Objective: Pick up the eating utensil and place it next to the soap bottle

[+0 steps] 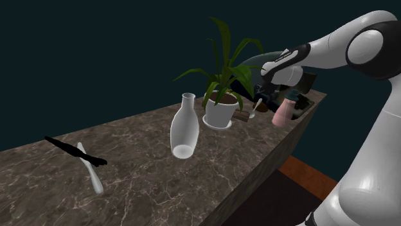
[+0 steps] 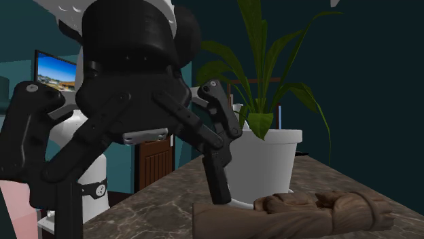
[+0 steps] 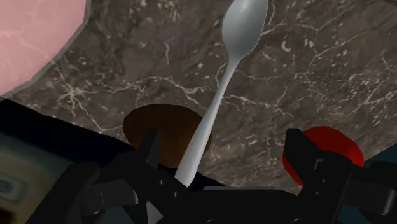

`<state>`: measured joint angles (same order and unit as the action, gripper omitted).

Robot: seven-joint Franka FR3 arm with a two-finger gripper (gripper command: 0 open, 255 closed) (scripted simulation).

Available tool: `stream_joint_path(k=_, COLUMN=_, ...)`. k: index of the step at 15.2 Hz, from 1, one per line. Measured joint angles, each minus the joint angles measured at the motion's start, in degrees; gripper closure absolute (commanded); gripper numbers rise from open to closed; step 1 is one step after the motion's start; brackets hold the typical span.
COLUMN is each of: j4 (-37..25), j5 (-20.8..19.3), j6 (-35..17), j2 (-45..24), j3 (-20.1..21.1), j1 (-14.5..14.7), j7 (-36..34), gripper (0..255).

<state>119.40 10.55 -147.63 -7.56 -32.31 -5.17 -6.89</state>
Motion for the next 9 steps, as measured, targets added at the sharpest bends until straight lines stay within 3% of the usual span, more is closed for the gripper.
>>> stream_joint_path(k=3, j4=1.05, j5=0.82, j6=-3.30, j2=-1.43, j3=-0.39, j1=0.35, j7=-5.20, gripper=0)
stream_joint_path(k=9, j4=0.04, j5=5.43, j6=-5.94, j2=-5.70, j3=1.17, j1=-1.27, j7=-2.74, gripper=0)
